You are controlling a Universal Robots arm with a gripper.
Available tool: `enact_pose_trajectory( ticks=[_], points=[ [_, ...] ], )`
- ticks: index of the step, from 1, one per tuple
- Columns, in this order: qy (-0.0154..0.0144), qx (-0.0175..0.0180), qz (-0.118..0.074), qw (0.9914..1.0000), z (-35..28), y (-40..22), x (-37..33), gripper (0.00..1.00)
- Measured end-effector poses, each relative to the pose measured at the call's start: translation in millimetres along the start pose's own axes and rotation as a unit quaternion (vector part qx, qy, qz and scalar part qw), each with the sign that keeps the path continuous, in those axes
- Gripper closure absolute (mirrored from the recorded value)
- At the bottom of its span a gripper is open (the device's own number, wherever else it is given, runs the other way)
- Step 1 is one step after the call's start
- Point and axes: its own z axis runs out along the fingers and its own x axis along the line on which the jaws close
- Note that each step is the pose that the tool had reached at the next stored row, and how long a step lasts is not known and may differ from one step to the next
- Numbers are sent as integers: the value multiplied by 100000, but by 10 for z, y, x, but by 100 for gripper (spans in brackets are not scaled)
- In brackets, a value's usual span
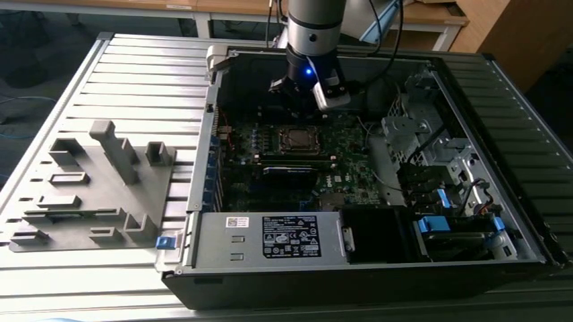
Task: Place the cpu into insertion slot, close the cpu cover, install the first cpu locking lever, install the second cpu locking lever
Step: 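Install the first cpu locking lever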
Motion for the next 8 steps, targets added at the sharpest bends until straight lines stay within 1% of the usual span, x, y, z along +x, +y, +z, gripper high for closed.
enact_pose_trajectory(
  ticks=[3, 6, 8],
  points=[
    [28, 14, -506, 99999, 3, 1, -7, 89],
    [93, -28, -1799, 99984, 8, 2, -11, 89],
    [108, -11, -2163, 99977, 8, 2, -11, 89]
  ],
)
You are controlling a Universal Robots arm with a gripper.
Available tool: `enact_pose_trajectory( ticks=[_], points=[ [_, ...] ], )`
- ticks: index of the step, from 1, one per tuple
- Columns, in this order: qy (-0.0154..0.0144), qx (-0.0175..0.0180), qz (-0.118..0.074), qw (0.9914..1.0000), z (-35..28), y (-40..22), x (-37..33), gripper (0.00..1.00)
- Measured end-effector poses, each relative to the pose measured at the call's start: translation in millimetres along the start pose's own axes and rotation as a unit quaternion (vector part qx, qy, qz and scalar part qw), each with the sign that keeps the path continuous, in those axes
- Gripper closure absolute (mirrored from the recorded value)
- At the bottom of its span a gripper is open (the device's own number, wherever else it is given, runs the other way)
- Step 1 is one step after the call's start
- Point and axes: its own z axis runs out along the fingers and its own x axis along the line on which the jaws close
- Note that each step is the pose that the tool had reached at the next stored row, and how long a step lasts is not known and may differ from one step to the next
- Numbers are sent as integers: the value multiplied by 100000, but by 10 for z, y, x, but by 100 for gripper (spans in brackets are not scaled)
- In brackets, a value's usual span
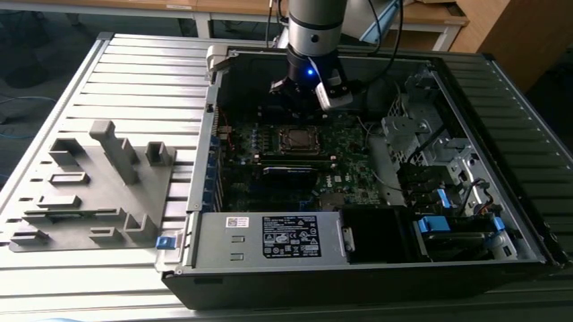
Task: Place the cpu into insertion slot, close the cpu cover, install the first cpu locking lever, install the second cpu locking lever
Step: 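Install the first cpu locking lever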
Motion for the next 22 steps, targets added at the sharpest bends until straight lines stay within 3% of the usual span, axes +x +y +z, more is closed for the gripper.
enact_pose_trajectory(
  ticks=[22],
  points=[
    [-19, -13, -15, 100000, 0, -7, -2, 89]
  ],
)
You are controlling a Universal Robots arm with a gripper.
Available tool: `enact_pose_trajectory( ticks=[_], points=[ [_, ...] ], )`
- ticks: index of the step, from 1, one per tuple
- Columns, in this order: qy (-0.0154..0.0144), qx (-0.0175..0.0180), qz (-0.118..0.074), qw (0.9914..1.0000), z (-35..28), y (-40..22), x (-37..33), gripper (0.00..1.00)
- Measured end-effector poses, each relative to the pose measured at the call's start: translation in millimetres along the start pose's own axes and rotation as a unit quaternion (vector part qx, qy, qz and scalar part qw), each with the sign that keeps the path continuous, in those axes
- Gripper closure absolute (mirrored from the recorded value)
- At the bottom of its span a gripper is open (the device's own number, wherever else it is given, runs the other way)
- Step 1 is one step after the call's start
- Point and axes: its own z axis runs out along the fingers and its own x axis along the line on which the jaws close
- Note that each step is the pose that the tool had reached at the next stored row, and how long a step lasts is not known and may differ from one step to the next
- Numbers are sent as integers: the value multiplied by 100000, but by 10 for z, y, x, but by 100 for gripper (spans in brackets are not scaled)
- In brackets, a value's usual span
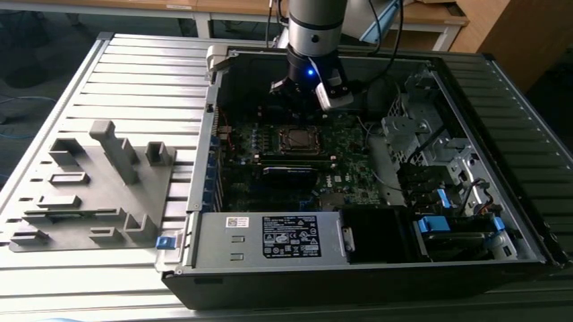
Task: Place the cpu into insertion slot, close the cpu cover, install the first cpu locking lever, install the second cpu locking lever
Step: 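Install the first cpu locking lever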
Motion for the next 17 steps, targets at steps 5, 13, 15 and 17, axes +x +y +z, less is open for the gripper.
enact_pose_trajectory(
  ticks=[5, 13, 15, 17],
  points=[
    [-25, 19, -1, 100000, 19, -2, 1, 89],
    [-32, -127, 4, 100000, 44, -5, 2, 89],
    [-36, -136, -4, 100000, 48, -21, 0, 89],
    [-41, -143, 10, 100000, 53, -27, 0, 89]
  ],
)
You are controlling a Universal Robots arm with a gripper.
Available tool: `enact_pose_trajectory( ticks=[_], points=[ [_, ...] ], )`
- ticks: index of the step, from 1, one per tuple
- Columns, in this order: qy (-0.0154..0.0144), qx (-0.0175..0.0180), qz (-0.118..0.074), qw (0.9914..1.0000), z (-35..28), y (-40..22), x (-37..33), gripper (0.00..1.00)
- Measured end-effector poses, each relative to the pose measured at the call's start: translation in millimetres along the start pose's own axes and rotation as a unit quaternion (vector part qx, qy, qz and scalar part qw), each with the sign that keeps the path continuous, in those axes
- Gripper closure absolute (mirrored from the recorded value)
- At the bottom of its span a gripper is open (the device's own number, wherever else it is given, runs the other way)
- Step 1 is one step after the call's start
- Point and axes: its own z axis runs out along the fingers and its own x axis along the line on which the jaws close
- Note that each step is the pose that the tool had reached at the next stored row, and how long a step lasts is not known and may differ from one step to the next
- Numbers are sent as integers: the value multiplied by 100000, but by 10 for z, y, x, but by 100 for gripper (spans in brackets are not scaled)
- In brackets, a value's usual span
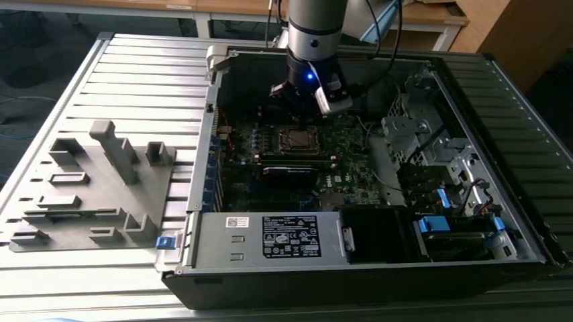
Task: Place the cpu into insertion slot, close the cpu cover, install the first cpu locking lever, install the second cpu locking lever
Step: 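Install the first cpu locking lever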
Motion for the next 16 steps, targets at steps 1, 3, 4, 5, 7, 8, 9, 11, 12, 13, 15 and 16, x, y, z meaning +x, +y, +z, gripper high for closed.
enact_pose_trajectory(
  ticks=[1, 3, 4, 5, 7, 8, 9, 11, 12, 13, 15, 16],
  points=[
    [6, -28, 1, 100000, 1, -2, 0, 89],
    [19, -87, -2, 100000, 5, -5, 0, 89],
    [31, -160, -2, 100000, 6, -6, -1, 89],
    [33, -212, -1, 100000, 6, -6, -1, 89],
    [33, -224, 4, 100000, 6, -6, -1, 89],
    [33, -234, 1, 100000, 8, -6, -1, 89],
    [25, -248, 0, 100000, 17, -7, -1, 89],
    [32, -230, -1, 100000, 32, -10, 0, 89],
    [35, -222, 0, 100000, 32, -10, 0, 89],
    [39, -216, 1, 100000, 32, -10, 0, 89],
    [36, -225, -1, 100000, 33, -10, 0, 89],
    [34, -236, -1, 100000, 34, -12, -1, 89]
  ],
)
